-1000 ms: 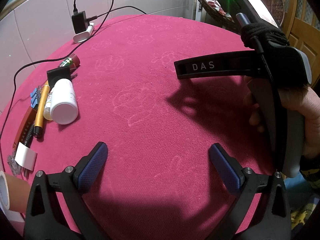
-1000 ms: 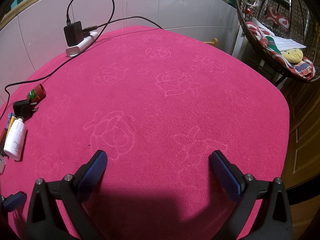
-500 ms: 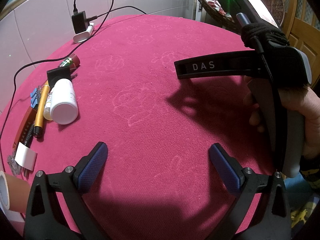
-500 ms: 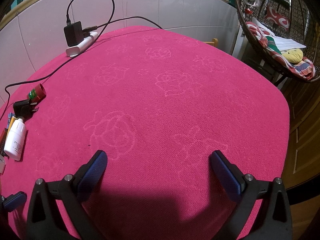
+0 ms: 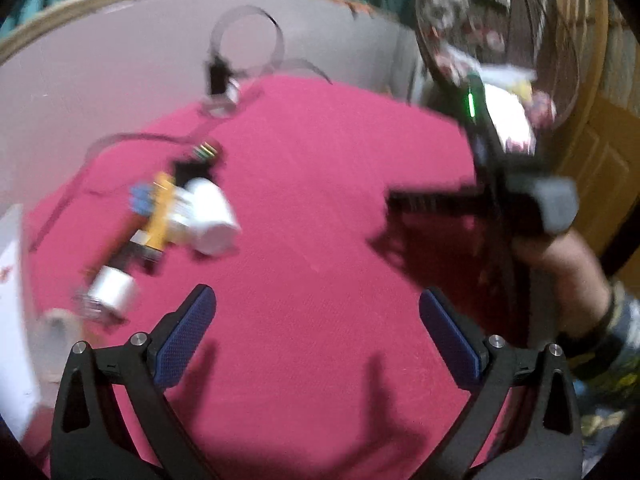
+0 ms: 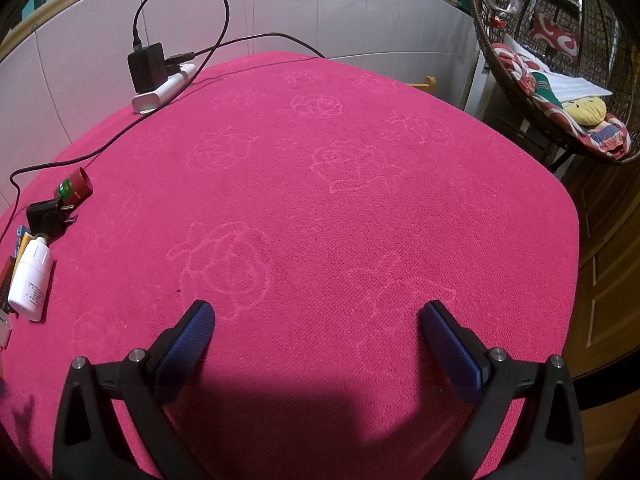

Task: Organize rigid objects
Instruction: 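Move the left gripper to the brown tape roll and close on it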

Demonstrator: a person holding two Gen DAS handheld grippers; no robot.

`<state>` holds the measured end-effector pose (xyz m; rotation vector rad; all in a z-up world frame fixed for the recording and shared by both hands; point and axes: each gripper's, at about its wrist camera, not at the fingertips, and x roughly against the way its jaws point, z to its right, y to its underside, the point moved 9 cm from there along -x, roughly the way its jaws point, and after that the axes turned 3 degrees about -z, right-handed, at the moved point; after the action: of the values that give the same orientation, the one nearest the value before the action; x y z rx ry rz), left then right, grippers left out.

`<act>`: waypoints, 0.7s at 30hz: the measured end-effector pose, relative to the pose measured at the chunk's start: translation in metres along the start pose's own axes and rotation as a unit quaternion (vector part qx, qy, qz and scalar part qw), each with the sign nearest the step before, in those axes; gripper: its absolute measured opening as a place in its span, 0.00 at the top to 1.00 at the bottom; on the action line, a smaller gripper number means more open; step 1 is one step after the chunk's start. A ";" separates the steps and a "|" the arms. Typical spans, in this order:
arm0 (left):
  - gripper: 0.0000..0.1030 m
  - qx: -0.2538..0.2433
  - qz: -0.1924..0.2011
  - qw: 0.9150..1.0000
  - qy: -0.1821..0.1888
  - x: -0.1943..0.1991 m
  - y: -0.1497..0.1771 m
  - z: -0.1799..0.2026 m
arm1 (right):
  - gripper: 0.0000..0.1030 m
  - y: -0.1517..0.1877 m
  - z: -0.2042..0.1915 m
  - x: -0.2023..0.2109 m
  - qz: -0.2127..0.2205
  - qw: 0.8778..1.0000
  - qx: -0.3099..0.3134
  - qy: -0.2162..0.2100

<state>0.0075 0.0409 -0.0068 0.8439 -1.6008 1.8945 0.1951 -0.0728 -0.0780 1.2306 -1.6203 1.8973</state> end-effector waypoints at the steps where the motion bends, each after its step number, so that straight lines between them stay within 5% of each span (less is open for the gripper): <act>1: 0.00 0.021 0.010 1.000 0.005 0.011 -0.006 -0.012 | 0.00 0.000 0.000 0.000 0.000 1.000 0.000 0.000; 6: 0.00 0.044 0.064 0.995 -0.055 0.056 -0.014 -0.081 | 0.00 0.000 0.000 0.000 0.000 1.000 0.000 0.000; 12: 0.00 0.064 0.018 0.995 -0.074 0.043 0.008 -0.137 | 0.00 0.000 0.000 0.000 0.000 1.000 0.000 0.000; 21: 0.05 0.016 -0.031 0.996 -0.085 0.010 0.027 -0.140 | 0.00 0.000 0.000 0.000 0.000 1.000 0.000 0.000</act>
<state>-0.0372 0.1737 -0.0332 1.0812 -1.6254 1.8520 0.1951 -0.0725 -0.0779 1.2313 -1.6215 1.8962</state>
